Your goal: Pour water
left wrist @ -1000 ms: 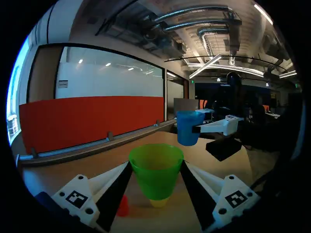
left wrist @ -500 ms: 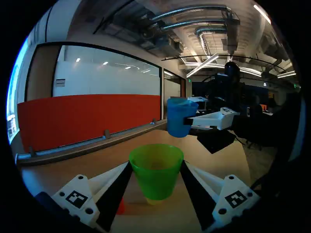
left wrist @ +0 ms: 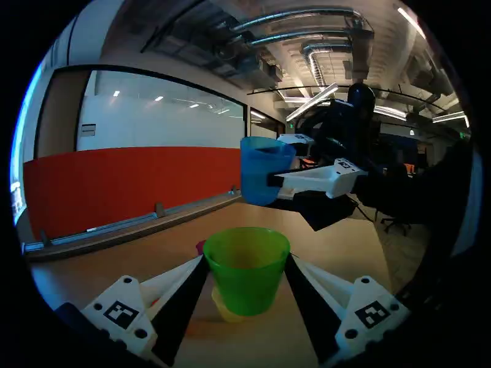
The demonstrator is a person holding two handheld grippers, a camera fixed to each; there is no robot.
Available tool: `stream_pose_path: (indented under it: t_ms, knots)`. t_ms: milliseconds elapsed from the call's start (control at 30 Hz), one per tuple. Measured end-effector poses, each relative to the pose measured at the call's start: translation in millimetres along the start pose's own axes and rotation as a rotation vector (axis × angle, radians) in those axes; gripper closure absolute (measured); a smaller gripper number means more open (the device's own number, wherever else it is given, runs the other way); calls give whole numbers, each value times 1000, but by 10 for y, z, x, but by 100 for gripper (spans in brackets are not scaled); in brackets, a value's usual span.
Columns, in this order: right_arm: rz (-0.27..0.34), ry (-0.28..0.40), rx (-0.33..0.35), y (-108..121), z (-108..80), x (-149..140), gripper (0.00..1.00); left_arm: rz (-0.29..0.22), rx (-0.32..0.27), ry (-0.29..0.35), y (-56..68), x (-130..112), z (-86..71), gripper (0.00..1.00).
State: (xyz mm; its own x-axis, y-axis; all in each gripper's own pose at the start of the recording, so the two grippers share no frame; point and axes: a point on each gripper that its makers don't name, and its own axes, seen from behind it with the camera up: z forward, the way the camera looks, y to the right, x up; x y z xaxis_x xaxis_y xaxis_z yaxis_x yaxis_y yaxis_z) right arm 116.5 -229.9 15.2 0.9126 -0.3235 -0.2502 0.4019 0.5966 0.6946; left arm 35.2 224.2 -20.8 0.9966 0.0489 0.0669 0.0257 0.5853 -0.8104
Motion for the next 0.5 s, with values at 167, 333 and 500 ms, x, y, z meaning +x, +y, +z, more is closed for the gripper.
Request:
stream_pose_path:
  t_ms: [167,333,500]
  knots:
    - [-62,-2,6,3,32,72,12,-7,-8,3,39,-14,13,14]
    - [-113,-5,11,22,65,142,12,-13,-15,10,75,-4,26,14]
    - [-161,-7,20,31,108,201,12,-15,-21,18,102,1,38,14]
